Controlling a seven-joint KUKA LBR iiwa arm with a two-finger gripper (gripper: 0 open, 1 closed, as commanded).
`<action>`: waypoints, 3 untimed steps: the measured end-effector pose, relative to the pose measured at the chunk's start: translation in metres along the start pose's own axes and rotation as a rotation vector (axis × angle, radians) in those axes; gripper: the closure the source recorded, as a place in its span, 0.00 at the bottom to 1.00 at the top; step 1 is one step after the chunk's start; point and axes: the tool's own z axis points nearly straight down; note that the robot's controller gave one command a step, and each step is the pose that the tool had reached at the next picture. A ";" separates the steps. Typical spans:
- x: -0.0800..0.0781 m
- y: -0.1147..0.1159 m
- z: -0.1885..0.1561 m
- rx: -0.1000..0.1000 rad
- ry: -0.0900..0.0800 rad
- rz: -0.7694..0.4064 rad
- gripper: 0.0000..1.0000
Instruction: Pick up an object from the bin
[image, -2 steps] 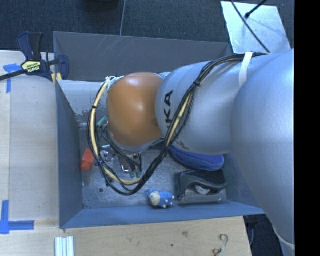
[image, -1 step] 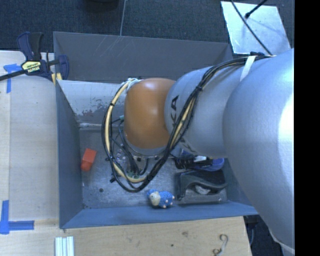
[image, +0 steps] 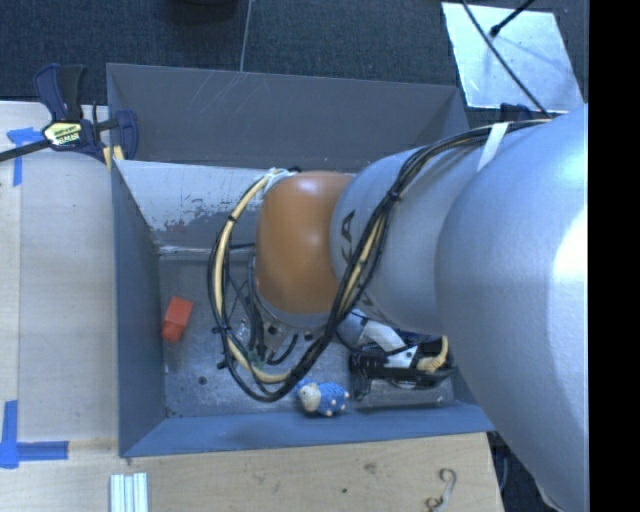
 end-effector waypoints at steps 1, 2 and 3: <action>0.000 0.000 0.000 0.000 0.000 0.001 0.00; -0.111 -0.082 -0.041 -0.002 -0.010 -0.148 0.00; -0.155 -0.040 0.091 -0.001 -0.003 -0.172 0.00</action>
Offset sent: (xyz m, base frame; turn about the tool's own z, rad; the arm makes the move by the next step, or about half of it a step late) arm 0.0000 0.0000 0.0000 0.0000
